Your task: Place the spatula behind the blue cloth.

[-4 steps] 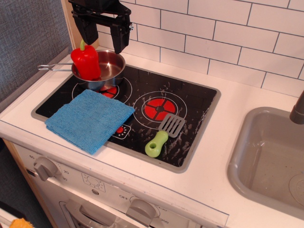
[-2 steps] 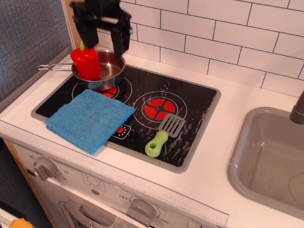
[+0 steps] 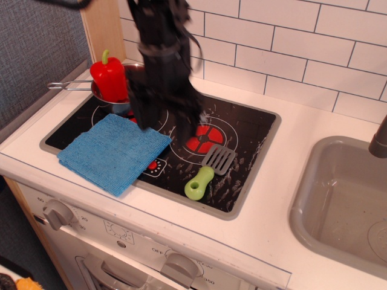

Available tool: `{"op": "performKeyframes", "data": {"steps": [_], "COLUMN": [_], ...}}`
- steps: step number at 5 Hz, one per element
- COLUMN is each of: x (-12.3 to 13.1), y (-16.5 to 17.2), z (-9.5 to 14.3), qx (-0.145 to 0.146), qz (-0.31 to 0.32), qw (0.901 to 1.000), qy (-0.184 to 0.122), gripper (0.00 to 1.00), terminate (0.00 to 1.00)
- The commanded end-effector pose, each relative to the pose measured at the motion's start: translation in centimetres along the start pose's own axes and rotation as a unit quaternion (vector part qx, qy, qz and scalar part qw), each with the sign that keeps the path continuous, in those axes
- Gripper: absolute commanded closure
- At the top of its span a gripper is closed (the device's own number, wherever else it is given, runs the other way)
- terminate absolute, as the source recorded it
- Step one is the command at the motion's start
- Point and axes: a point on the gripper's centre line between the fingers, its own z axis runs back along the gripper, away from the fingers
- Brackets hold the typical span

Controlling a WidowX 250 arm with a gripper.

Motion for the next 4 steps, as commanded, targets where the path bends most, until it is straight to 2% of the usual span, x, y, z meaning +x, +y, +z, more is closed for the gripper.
{"op": "performKeyframes", "data": {"steps": [1,2,3,4], "x": [-2.5,-2.3,-2.2,-2.2], "y": [-4.2,-3.8,-3.4,-3.2], "z": [-1.4,-2.9,-3.5,-3.6], "qx": [-0.035,-0.051,-0.05,-0.043], "qz": [-0.085,-0.075,-0.066,-0.069], "qw": [0.9956,0.9952,0.9956,0.9957], "qy": [0.015,0.038,0.044,0.044], "gripper": [0.0,0.0,0.0,1.0], "terminate": [0.0,0.0,0.0,0.0]}}
